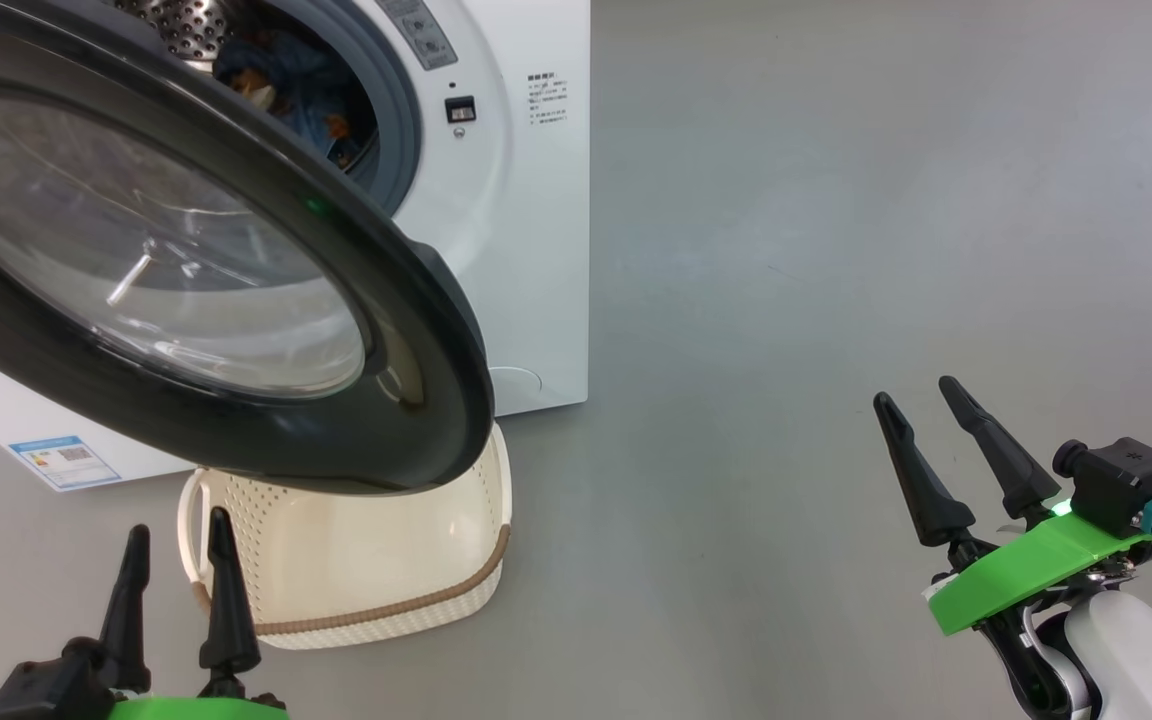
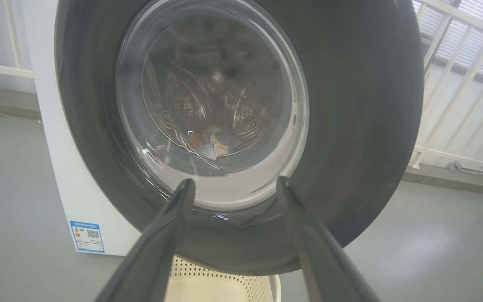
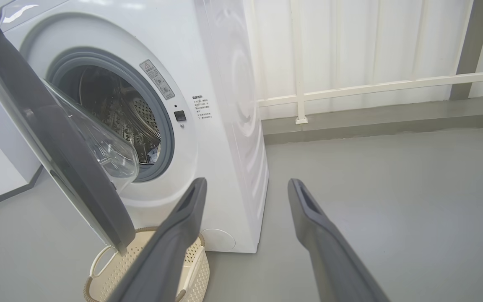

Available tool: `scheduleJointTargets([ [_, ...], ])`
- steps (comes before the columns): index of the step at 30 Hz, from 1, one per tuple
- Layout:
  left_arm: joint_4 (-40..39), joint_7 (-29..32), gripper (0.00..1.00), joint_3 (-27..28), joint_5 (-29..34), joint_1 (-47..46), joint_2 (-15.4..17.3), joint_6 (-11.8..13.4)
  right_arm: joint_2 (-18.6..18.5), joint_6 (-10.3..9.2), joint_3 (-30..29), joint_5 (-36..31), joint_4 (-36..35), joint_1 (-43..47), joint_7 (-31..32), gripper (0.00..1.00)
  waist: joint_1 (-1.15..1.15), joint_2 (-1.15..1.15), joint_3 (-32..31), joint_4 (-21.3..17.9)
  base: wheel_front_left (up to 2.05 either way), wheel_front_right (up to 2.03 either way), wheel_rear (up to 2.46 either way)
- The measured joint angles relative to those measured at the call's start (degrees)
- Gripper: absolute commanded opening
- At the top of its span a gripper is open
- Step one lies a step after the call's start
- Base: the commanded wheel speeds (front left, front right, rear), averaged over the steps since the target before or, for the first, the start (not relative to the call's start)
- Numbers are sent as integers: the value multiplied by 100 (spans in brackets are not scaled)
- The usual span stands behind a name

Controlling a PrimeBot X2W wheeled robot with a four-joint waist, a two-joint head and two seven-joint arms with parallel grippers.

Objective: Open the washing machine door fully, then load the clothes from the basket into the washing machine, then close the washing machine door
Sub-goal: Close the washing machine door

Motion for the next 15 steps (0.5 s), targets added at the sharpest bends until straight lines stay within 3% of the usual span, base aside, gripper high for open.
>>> scheduleJointTargets([
  [15, 37, 0, 100, 124, 145, 3, -100, -129, -7, 0, 29, 0, 18, 1, 0, 100, 0, 0, -64, 45, 0, 0, 0],
])
